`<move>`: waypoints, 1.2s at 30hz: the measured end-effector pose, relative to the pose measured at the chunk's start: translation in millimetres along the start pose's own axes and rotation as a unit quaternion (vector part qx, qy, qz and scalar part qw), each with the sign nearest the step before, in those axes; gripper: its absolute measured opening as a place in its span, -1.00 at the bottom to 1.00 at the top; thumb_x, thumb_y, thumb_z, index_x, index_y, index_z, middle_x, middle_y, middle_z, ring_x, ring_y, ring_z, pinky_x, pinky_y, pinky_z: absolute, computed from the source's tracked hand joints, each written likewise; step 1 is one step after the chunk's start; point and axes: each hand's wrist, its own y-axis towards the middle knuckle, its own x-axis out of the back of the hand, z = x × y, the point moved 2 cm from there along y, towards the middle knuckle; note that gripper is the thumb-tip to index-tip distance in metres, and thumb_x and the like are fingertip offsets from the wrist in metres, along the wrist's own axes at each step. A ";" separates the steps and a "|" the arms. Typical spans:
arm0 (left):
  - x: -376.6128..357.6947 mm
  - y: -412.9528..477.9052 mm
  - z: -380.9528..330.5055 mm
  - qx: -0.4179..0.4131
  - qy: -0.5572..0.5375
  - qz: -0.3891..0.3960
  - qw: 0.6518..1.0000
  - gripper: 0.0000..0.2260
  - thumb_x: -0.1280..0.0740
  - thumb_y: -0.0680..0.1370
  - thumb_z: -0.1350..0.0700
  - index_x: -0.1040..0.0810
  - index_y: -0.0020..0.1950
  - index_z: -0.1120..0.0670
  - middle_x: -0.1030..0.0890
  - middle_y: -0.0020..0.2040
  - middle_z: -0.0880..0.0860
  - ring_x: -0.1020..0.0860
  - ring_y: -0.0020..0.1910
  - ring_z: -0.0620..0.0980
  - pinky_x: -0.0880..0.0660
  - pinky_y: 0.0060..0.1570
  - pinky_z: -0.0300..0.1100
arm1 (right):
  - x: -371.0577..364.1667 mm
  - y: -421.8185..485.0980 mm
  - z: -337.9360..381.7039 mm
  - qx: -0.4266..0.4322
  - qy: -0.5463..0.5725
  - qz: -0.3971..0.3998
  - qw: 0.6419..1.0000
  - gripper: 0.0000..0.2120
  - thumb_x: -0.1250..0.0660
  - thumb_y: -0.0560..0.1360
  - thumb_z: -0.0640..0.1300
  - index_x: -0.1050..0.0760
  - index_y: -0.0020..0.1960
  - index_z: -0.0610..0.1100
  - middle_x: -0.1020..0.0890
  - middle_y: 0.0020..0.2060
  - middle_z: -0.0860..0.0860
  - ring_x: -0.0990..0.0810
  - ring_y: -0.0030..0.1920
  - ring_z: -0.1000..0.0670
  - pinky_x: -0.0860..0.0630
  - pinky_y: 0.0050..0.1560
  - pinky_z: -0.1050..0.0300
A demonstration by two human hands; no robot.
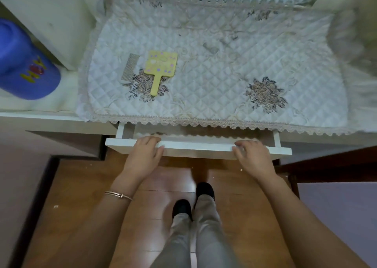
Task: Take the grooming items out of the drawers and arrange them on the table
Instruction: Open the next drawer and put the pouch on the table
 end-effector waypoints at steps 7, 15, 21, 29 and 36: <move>-0.9 -29.3 -1.1 0.032 0.012 0.026 0.999 -0.75 -0.18 0.56 0.06 -0.48 0.13 0.18 -0.53 0.06 0.16 -0.40 0.12 0.13 -0.35 0.08 -0.06 | -1.9 -37.8 1.0 -0.020 0.035 0.038 0.998 -0.71 -0.17 0.53 -0.05 -0.55 0.14 -0.14 -0.63 0.10 -0.11 -0.44 0.16 -0.16 -0.39 0.15 -0.01; -14.1 -93.3 7.1 0.029 -0.027 0.018 0.999 -0.84 -0.21 0.54 0.08 -0.43 -0.22 0.11 -0.42 -0.25 0.01 -0.39 -0.14 0.01 -0.31 -0.20 -0.17 | -15.3 -104.2 -10.4 -0.030 0.066 0.049 0.996 -0.78 -0.21 0.51 -0.05 -0.58 -0.04 -0.13 -0.65 -0.06 -0.06 -0.46 0.04 -0.07 -0.46 0.03 0.03; -26.1 -122.4 16.5 0.025 -0.019 0.043 0.999 -0.71 -0.21 0.53 0.09 -0.29 -0.40 0.02 -0.36 -0.39 -0.04 -0.38 -0.27 -0.03 -0.20 -0.40 -0.29 | -28.0 -136.3 -16.9 -0.048 0.034 0.051 0.997 -0.76 -0.21 0.51 0.01 -0.55 -0.17 -0.11 -0.64 -0.19 -0.01 -0.48 -0.07 -0.04 -0.44 -0.03 0.03; -39.3 -156.0 25.9 0.058 -0.016 0.075 0.995 -0.62 -0.22 0.53 0.08 -0.19 -0.46 0.00 -0.34 -0.44 -0.04 -0.32 -0.38 -0.09 -0.20 -0.42 -0.29 | -44.2 -171.2 -21.4 -0.078 0.037 0.053 0.995 -0.66 -0.19 0.51 0.03 -0.48 -0.32 -0.17 -0.57 -0.35 -0.02 -0.47 -0.20 -0.04 -0.43 -0.14 0.04; -41.2 -158.1 31.3 0.060 -0.010 0.085 0.995 -0.68 -0.18 0.55 0.03 -0.27 -0.40 0.00 -0.40 -0.39 -0.03 -0.36 -0.33 -0.08 -0.24 -0.39 -0.30 | -44.1 -165.7 -16.8 -0.073 0.044 0.093 0.992 -0.63 -0.19 0.51 0.05 -0.35 -0.43 -0.05 -0.46 -0.45 0.06 -0.47 -0.25 0.01 -0.39 -0.25 0.13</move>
